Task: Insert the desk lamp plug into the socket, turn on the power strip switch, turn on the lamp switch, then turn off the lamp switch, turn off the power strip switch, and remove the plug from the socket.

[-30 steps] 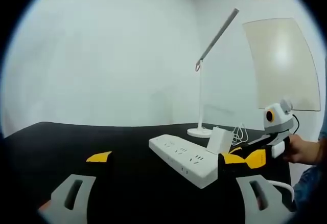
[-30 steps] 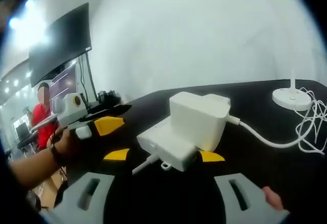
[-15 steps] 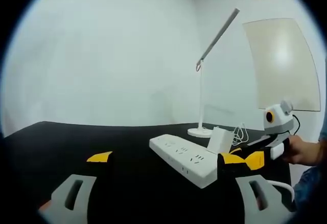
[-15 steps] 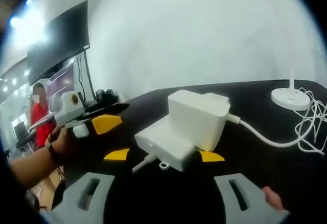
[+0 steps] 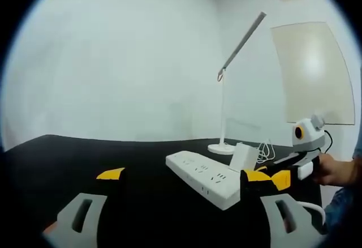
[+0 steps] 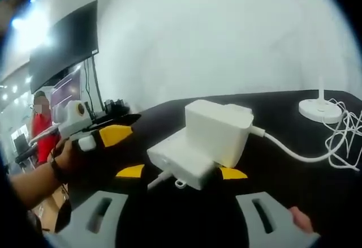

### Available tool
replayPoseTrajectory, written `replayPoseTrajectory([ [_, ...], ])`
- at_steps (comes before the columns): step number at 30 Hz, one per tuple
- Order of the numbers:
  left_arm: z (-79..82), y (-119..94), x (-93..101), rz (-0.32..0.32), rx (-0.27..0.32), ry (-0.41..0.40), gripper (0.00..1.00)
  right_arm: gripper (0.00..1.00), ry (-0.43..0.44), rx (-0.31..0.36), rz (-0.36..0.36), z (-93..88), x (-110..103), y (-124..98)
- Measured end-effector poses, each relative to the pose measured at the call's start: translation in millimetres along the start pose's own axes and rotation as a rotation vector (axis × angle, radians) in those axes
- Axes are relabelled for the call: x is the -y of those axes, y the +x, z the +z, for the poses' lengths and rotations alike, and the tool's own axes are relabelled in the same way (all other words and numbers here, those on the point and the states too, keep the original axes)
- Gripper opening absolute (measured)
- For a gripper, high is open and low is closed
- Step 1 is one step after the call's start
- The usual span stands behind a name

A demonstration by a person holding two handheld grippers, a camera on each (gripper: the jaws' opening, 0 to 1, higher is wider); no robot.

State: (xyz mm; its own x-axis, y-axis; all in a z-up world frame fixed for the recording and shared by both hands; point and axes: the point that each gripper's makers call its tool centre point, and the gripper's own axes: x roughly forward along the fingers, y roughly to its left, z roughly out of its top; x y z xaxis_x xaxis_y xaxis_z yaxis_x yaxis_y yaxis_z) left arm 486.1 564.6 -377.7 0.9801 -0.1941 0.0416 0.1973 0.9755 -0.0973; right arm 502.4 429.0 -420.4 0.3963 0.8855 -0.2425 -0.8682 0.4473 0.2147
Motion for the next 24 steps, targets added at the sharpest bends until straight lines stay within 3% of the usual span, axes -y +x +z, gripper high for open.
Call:
replayPoseTrajectory([
  [6,-1.0,0.7,1.2,0.006,-0.005,0.002,0.77,0.48,0.021,-0.007,-0.008,-0.3,2.8,0.7],
  [9,-2.7,0.6,2.2,0.006,-0.014,0.005,0.77,0.42,0.020,-0.021,-0.033,-1.0,11.5,3.7],
  [16,-4.8,0.4,3.0,0.010,-0.024,0.011,0.77,0.45,0.016,-0.042,-0.051,-2.6,8.6,7.8],
  [24,-5.6,-0.1,1.3,0.015,-0.026,0.010,0.76,0.45,0.085,-0.035,-0.032,0.5,10.5,9.3],
])
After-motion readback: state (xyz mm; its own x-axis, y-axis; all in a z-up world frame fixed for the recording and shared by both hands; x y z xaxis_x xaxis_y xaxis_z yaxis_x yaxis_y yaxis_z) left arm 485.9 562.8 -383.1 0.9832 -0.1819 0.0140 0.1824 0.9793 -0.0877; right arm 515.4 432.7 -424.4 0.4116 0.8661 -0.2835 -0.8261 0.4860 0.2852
